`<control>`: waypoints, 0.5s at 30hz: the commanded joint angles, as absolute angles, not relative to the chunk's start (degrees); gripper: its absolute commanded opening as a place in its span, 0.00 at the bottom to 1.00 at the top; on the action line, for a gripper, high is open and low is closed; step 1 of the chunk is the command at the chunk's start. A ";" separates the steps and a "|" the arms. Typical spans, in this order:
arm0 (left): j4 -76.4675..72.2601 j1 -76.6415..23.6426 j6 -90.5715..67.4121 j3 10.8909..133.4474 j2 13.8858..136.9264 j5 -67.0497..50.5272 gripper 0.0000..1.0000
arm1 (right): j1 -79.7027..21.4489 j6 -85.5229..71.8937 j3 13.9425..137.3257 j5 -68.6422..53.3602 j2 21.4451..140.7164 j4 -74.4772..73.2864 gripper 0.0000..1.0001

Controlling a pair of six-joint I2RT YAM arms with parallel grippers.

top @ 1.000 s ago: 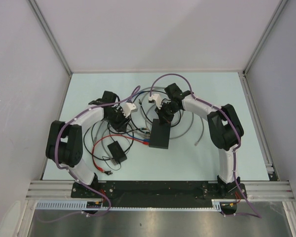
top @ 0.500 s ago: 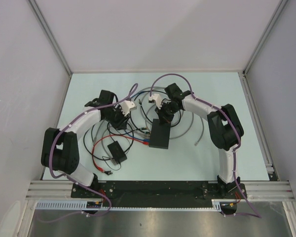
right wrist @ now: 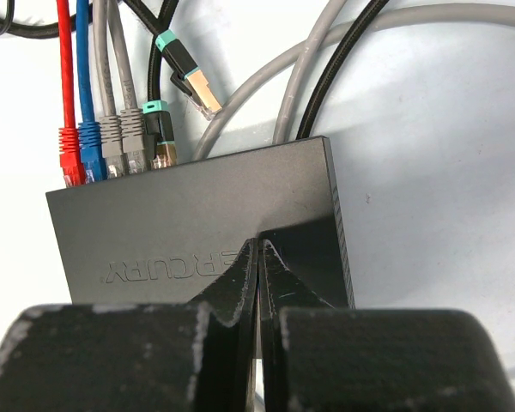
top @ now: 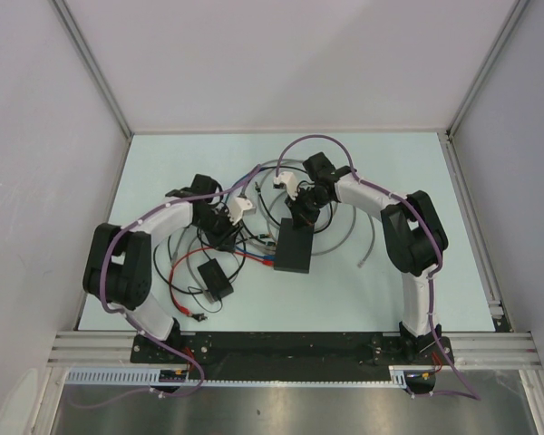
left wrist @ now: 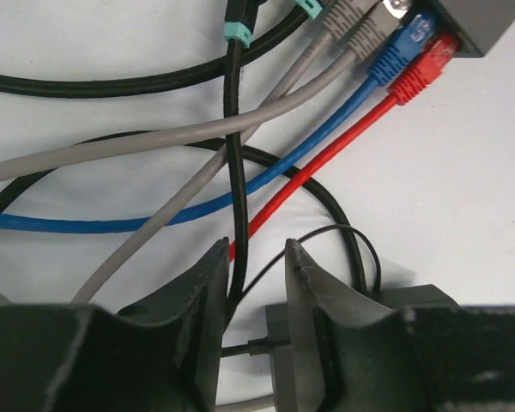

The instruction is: Pull the plug from the switch port

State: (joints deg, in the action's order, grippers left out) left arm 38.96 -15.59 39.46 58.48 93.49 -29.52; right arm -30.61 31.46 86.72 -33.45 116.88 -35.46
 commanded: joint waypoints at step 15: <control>46.48 -11.35 51.50 61.87 89.12 -22.76 0.00 | -31.03 31.20 84.20 -29.35 121.90 -41.75 0.00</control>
State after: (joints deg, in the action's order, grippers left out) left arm 41.15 -15.42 46.28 57.95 91.96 -24.71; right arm -30.57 31.07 86.76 -33.47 116.92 -35.48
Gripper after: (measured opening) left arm 0.022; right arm 0.007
